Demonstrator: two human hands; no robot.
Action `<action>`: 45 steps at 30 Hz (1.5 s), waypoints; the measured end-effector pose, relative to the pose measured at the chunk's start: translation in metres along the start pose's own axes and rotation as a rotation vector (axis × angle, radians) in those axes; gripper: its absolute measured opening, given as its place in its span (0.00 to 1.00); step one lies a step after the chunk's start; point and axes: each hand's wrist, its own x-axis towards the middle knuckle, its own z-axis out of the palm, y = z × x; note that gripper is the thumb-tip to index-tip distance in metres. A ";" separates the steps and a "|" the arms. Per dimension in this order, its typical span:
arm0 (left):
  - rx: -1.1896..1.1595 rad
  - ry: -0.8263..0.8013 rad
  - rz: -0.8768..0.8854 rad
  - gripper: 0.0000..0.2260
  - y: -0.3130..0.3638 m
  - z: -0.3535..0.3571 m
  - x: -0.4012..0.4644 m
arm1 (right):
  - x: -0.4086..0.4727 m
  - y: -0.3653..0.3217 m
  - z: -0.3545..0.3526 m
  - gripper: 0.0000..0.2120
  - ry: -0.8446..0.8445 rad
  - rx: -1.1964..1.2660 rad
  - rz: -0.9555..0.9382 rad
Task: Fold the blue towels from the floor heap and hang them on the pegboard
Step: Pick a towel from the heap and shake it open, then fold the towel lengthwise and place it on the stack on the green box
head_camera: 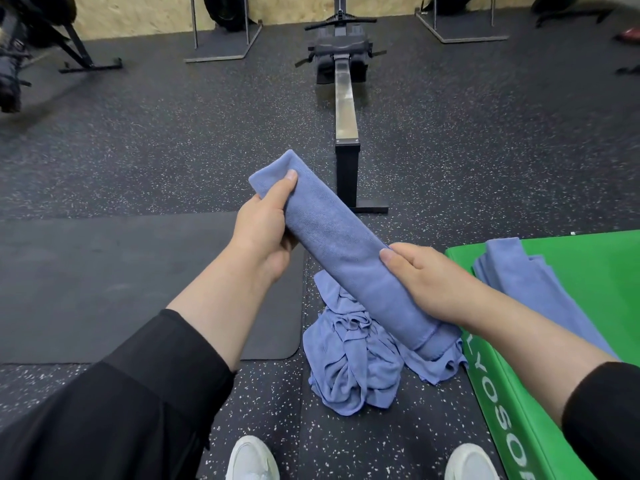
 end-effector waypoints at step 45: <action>0.888 -0.605 0.018 0.09 -0.263 0.334 -0.001 | -0.271 0.272 -0.162 0.10 0.471 0.566 0.681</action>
